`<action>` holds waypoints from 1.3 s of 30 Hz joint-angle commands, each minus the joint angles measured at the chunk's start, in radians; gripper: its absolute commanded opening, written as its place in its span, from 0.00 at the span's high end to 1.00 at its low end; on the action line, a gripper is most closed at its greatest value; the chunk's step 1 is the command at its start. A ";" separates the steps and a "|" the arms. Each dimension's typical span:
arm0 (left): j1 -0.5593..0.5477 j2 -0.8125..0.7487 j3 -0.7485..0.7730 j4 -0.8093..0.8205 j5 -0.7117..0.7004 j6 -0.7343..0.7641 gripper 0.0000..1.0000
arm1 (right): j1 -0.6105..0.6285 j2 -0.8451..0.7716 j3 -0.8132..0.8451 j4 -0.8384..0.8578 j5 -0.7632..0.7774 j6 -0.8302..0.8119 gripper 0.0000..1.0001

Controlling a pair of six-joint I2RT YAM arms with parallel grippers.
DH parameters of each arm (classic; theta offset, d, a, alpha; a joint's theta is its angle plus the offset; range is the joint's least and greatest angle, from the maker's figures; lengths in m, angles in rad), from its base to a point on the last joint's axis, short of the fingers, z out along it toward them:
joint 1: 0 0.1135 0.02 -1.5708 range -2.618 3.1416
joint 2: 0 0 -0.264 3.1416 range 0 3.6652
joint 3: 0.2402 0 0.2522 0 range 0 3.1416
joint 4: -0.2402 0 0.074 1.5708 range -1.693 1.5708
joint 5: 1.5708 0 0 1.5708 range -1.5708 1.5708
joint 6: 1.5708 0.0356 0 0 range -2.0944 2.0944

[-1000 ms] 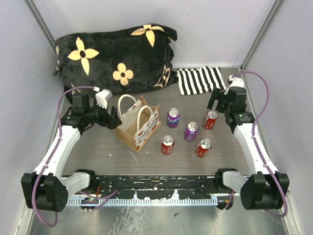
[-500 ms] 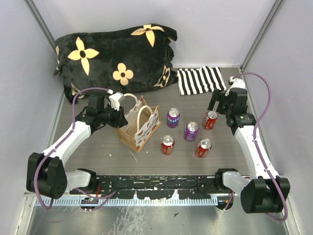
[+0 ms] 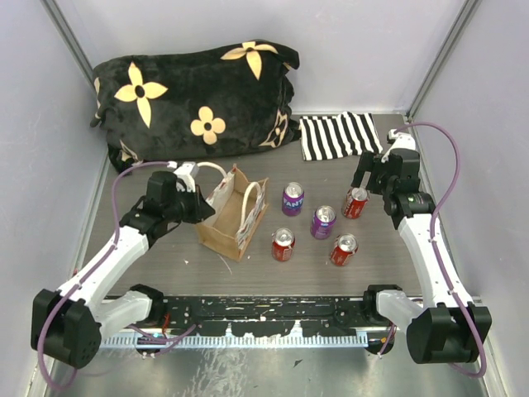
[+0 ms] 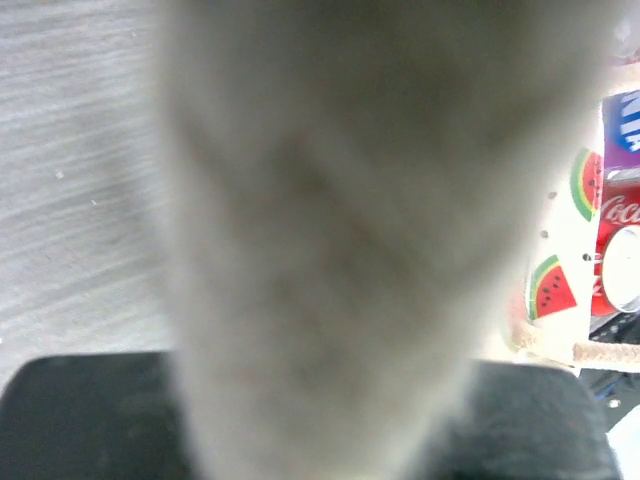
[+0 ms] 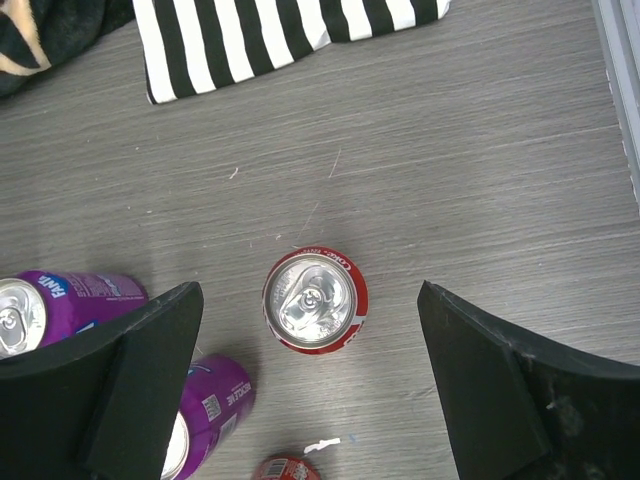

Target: Place the beverage into the canvas bag

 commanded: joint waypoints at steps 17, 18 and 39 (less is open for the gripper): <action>-0.153 -0.034 0.027 -0.229 -0.451 -0.735 1.00 | 0.005 -0.095 0.039 -0.072 -0.025 -0.009 0.08; -0.158 -0.028 0.040 -0.246 -0.459 -0.762 1.00 | 0.005 -0.098 0.038 -0.078 -0.025 -0.009 0.08; -0.260 0.051 0.166 -0.347 -0.495 -0.957 1.00 | 0.005 -0.061 0.071 -0.094 -0.072 -0.013 0.12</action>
